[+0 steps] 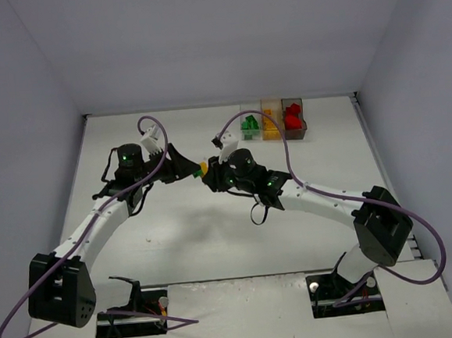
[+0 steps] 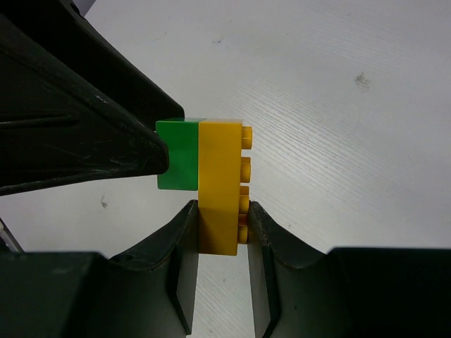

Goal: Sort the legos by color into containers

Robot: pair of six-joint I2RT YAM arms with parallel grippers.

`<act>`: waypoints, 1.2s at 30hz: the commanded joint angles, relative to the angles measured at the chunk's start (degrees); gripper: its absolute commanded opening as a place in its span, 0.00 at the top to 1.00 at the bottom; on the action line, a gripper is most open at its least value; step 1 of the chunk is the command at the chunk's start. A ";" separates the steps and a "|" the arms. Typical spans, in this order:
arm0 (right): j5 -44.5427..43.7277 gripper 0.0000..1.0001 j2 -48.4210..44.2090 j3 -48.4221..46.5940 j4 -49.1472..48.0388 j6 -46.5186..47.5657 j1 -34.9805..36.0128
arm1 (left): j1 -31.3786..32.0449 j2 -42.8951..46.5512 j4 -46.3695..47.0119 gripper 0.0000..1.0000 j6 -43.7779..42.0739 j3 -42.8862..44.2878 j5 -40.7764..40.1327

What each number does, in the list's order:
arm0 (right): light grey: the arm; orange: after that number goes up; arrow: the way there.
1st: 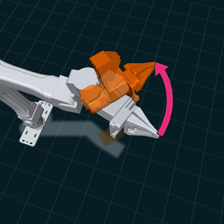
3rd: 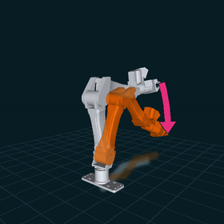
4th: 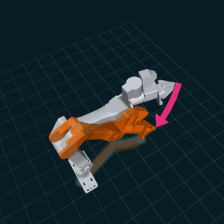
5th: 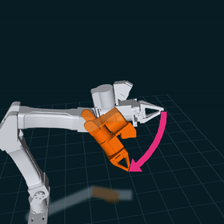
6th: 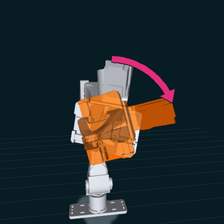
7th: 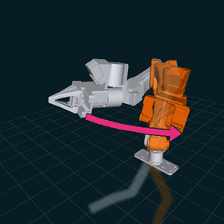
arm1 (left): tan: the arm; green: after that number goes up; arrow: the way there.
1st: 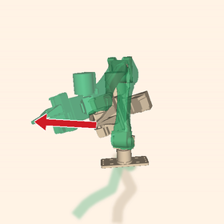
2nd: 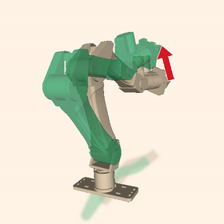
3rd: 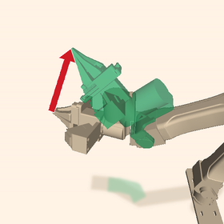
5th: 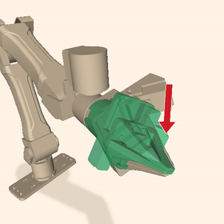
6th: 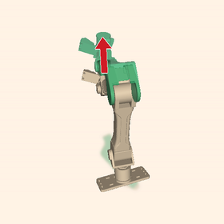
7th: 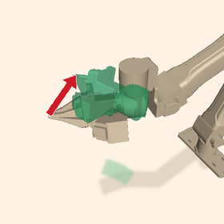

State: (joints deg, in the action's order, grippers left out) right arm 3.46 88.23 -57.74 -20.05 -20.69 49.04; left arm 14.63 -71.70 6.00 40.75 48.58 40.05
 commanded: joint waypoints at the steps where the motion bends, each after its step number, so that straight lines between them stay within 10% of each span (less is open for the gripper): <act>1: 0.84 1.00 -3.94 -0.54 -5.08 0.38 -0.34 | 0.13 0.16 4.11 0.53 -0.41 2.05 1.26; 11: 0.93 1.00 -4.03 -0.27 -5.08 0.21 -0.43 | 0.13 -0.37 2.88 0.57 -0.50 2.14 0.82; 20: -0.38 1.00 -3.76 0.25 -4.91 0.38 -1.05 | 0.13 0.07 4.55 0.99 0.29 1.79 2.40; 36: -10.05 1.00 -4.12 0.17 3.88 2.67 -14.92 | -0.48 3.32 3.32 1.00 0.21 -0.32 3.72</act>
State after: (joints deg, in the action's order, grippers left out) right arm -2.70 86.87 -54.96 -15.57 -19.66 35.57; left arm 14.46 -70.87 5.91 41.08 47.81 42.63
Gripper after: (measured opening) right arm 0.254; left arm 0.314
